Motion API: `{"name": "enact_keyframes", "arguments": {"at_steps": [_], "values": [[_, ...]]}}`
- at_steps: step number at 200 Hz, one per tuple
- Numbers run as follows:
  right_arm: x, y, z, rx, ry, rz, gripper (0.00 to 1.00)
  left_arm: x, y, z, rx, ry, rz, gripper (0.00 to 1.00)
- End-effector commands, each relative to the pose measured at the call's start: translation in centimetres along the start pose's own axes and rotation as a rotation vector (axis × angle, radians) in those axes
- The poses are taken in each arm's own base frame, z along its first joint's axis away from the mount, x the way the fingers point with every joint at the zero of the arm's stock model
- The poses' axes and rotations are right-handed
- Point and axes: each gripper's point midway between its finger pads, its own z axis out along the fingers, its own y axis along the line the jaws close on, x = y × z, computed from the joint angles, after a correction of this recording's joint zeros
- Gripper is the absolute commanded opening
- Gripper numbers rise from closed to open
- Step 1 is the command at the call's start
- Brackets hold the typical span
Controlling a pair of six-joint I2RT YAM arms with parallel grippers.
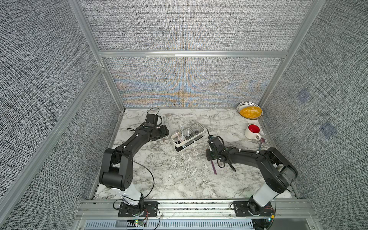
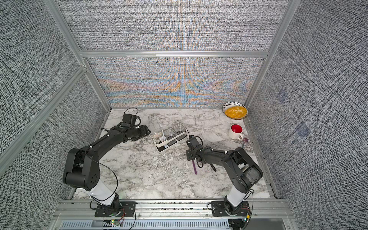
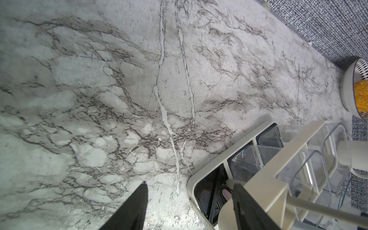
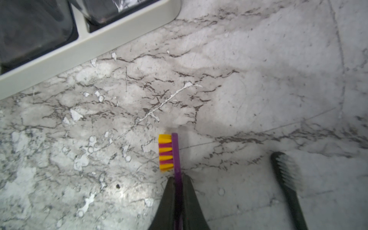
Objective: Place the toothbrush into the toothbrush holder
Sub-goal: Pick up the toothbrush from the center of the board.
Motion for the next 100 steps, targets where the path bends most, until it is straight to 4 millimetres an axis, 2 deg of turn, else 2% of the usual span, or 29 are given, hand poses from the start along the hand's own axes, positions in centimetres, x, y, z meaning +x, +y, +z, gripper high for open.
{"name": "enact_keyframes", "arguments": {"at_steps": [1, 46, 100], "values": [[1.5, -0.1, -0.5, -0.006, 0.06, 0.025, 0.08, 0.0, 0.0, 0.0, -0.003, -0.004, 0.009, 0.7], [-0.2, 0.5, -2.1, -0.042, -0.014, 0.047, 0.07, -0.1, 0.0, -0.3, -0.003, -0.008, 0.011, 0.7], [-3.8, 1.7, -6.0, -0.055, -0.175, 0.057, 0.05, -0.1, -0.1, -0.6, 0.0, -0.019, 0.007, 0.7]]}}
